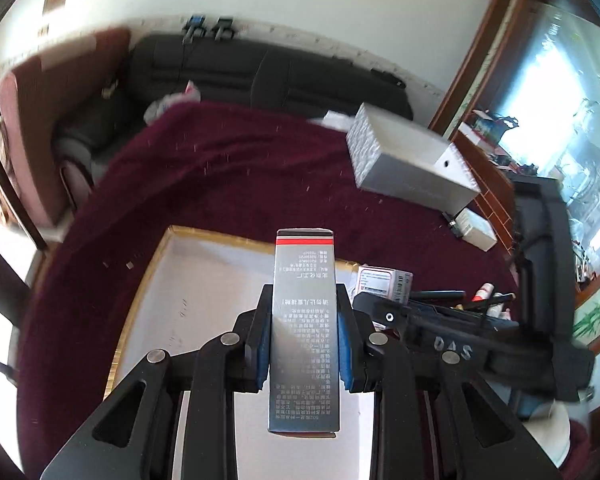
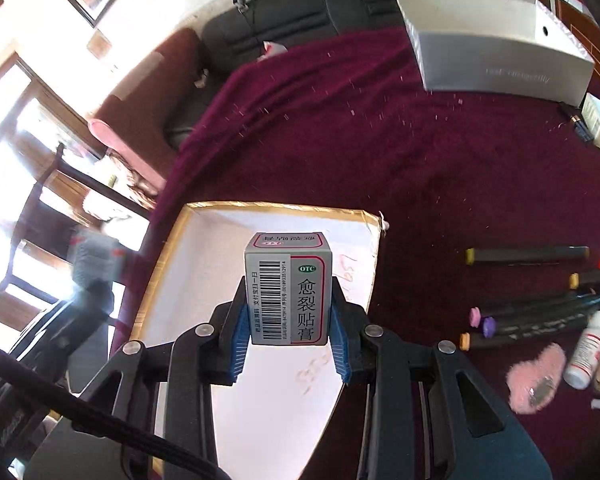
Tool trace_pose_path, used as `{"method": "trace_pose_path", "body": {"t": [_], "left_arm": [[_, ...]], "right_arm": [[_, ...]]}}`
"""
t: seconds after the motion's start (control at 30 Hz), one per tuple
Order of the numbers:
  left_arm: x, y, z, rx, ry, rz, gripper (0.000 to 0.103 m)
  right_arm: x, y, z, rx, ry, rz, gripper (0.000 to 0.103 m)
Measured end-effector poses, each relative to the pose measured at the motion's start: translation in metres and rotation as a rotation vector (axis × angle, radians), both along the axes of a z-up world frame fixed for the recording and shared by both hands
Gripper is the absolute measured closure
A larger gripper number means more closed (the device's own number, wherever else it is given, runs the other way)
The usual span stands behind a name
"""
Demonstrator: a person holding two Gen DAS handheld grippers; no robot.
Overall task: Organize objects
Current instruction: 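Release the carton into the tray with left gripper while right gripper drops small box beside it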
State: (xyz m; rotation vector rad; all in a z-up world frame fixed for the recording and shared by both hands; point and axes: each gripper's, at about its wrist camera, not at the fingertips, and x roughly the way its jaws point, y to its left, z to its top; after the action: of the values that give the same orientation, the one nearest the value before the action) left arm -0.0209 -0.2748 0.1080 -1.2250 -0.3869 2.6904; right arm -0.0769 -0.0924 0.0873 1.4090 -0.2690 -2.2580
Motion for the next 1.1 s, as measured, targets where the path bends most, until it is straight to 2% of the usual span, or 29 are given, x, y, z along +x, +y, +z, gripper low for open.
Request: {"method": "trace_pose_path", "body": {"t": [0.13,0.27,0.63,0.7,0.77,0.83,0.93,1.0,1.1], "left_arm": [[-0.029,-0.003,-0.041,0.052,-0.068,0.027,0.08],[-0.043,0.0,-0.064,0.084,-0.101,0.023,0.081],[-0.054,-0.004,-0.081,0.117,-0.124,0.078,0.078],[-0.051,-0.008,-0.078,0.124,-0.113,0.099,0.076],[-0.046,-0.011,-0.073,0.12,-0.091,0.111,0.067],[-0.036,-0.016,-0.069,0.118,-0.058,0.135,0.063],[-0.02,-0.025,-0.071,0.155,-0.038,0.19,0.063],[-0.011,-0.029,-0.077,0.188,-0.047,0.225,0.063],[0.002,-0.03,-0.089,0.219,-0.066,0.257,0.063]], "right_arm": [[-0.007,-0.005,-0.023,0.074,0.02,0.002,0.071],[-0.012,-0.007,-0.036,0.105,0.019,0.002,0.071],[-0.014,-0.015,-0.035,0.169,0.084,0.009,0.071],[-0.014,-0.017,-0.035,0.171,0.089,0.011,0.067],[-0.013,-0.017,-0.035,0.161,0.087,0.016,0.057],[-0.011,-0.016,-0.032,0.149,0.093,0.019,0.054],[-0.005,-0.012,-0.025,0.147,0.116,0.01,0.052],[0.0,-0.006,-0.021,0.14,0.125,-0.002,0.045],[0.012,0.002,-0.015,0.139,0.137,-0.011,0.045]]}}
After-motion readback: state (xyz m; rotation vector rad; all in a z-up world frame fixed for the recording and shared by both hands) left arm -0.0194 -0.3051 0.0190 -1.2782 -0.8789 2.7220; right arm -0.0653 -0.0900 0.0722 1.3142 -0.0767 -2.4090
